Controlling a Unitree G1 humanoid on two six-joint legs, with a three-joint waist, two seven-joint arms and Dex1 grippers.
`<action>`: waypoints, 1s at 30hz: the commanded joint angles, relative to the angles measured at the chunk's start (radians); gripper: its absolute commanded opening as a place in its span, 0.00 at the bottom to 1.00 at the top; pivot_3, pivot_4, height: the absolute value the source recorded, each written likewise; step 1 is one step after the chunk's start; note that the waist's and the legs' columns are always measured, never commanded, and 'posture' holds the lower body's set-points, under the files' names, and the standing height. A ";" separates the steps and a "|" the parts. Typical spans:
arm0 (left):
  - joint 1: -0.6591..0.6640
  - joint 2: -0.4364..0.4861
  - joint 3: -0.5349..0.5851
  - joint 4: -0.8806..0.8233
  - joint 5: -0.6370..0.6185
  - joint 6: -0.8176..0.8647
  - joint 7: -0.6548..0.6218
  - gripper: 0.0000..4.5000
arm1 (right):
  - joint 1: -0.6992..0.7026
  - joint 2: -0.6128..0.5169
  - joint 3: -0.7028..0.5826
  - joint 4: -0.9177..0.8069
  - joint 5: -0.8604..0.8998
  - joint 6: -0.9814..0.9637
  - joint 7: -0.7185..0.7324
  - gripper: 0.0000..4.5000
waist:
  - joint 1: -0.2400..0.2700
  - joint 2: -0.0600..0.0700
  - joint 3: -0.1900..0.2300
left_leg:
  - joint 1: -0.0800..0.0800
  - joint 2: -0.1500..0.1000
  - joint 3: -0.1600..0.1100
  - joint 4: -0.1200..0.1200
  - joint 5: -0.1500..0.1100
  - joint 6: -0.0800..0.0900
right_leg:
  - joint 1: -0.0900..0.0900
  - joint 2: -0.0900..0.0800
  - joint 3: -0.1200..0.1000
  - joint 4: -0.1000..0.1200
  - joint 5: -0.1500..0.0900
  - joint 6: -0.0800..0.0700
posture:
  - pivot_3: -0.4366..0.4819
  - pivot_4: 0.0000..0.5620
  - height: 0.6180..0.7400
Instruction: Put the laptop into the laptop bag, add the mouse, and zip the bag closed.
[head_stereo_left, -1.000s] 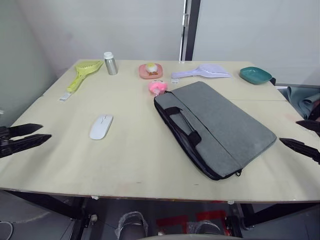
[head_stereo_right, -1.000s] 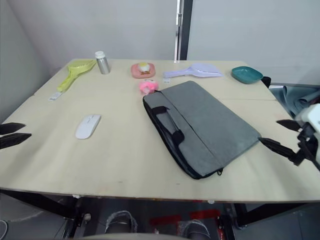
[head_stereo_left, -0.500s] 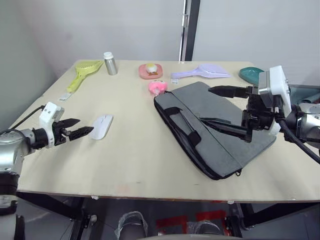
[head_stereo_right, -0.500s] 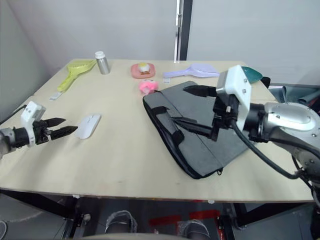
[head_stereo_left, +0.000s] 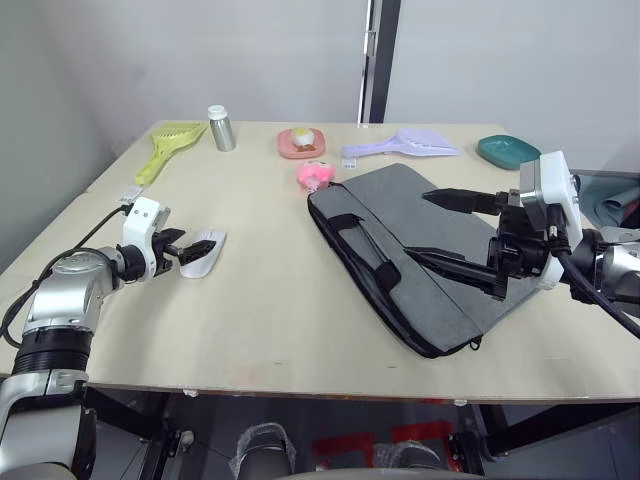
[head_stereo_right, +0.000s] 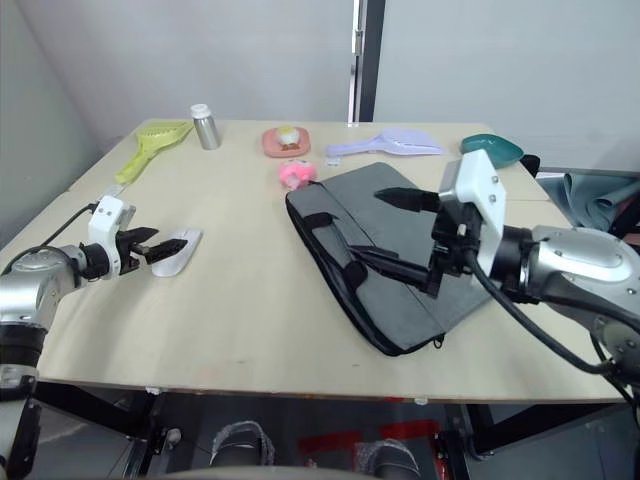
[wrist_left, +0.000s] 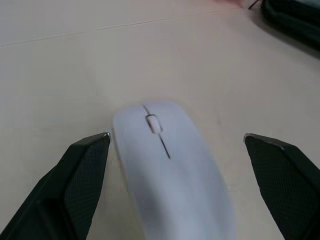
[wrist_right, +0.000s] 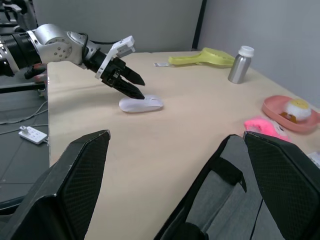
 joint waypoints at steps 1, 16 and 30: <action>-0.026 -0.023 -0.027 0.012 0.036 -0.010 0.040 1.00 | 0.014 -0.014 -0.070 -0.033 0.024 -0.018 -0.021 1.00 | -0.001 0.000 0.000 | 0.000 0.000 0.000 0.000 0.000 0.000 | 0.000 0.000 0.000 0.000 0.000 0.000 | 0.48 0.27 1.00; -0.058 -0.093 -0.114 0.227 0.124 -0.052 0.031 1.00 | 0.062 -0.026 -0.103 -0.095 0.086 -0.033 -0.124 1.00 | -0.001 0.004 -0.003 | 0.003 0.000 0.000 -0.001 0.000 0.000 | 0.002 0.000 0.000 0.000 0.000 0.001 | 0.48 0.27 1.00; -0.005 0.123 -0.171 -0.026 0.064 -0.137 -0.453 0.64 | 0.023 -0.057 0.043 -0.014 0.048 0.050 -0.211 1.00 | -0.011 0.006 -0.009 | -0.001 -0.001 0.000 -0.010 0.000 -0.001 | 0.001 0.000 -0.001 -0.012 0.000 0.002 | 0.48 0.27 1.00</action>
